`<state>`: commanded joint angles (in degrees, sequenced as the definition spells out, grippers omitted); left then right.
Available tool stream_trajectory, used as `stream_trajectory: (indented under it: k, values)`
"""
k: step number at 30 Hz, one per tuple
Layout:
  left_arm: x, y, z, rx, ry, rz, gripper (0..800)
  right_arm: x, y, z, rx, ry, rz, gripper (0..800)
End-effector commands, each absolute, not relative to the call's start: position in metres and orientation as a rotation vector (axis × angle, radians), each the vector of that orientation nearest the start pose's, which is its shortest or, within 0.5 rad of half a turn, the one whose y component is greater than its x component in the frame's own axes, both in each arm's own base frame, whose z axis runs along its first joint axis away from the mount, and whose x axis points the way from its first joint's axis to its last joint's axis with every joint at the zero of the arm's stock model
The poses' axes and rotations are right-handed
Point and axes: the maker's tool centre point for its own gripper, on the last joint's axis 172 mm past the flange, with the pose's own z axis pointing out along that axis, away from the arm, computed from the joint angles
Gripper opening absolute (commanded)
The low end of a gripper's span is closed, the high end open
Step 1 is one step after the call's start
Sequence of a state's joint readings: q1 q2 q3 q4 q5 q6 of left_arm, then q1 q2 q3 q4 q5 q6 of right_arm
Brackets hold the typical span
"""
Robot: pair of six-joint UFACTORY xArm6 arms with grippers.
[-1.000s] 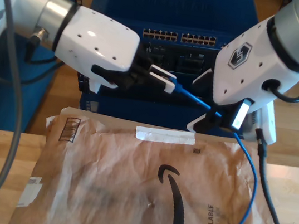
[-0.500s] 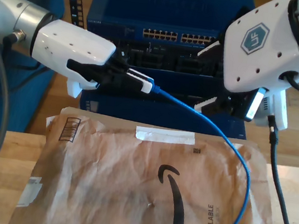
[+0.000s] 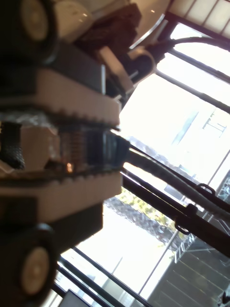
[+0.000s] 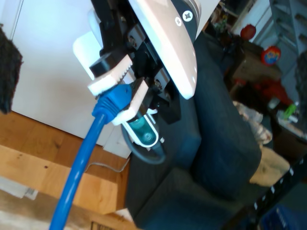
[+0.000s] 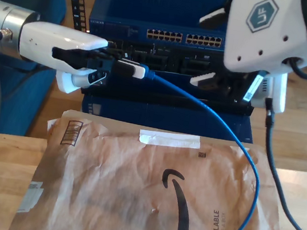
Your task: Grab the cable and plug it in
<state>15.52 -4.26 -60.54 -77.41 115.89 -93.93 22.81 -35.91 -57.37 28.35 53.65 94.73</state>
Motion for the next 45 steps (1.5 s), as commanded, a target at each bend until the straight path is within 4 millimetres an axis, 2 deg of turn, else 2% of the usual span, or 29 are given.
stream_trajectory:
  k: [3,7,9,15,21,27,30,34,36,45]
  values:
    - [0.364,-0.175,0.449,1.096,1.519,-1.789,2,0.373,0.255,0.496,-1.766,1.418,0.036,794]
    - [0.373,-0.159,0.46,1.021,1.447,-1.833,2,0.374,0.255,0.508,-1.742,1.35,-0.025,793]
    - [0.375,-0.15,0.468,0.995,1.411,-1.859,2,0.366,0.265,0.51,-1.757,1.319,-0.016,787]
    - [0.369,-0.147,0.467,0.989,1.374,-1.939,2,0.351,0.3,0.521,-1.786,1.164,-0.044,766]
    - [0.359,-0.145,0.472,0.979,1.376,-2.026,2,0.352,0.308,0.53,-1.77,1.103,-0.084,766]
    - [0.36,-0.138,0.479,0.954,1.327,-2.051,2,0.346,0.316,0.523,-1.783,1.085,-0.074,767]
    - [0.357,-0.137,0.479,0.953,1.316,-2.067,2,0.343,0.315,0.513,-1.792,1.093,-0.069,759]
    - [0.357,-0.137,0.48,0.953,1.307,-2.07,2,0.343,0.317,0.506,-1.791,1.093,-0.07,695]
    - [0.353,-0.135,0.488,0.956,1.264,-2.089,2,0.342,0.318,0.506,-1.79,1.093,-0.066,656]
    - [0.351,-0.133,0.492,0.955,1.24,-2.099,3,0.341,0.321,0.506,-1.791,1.093,-0.058,597]
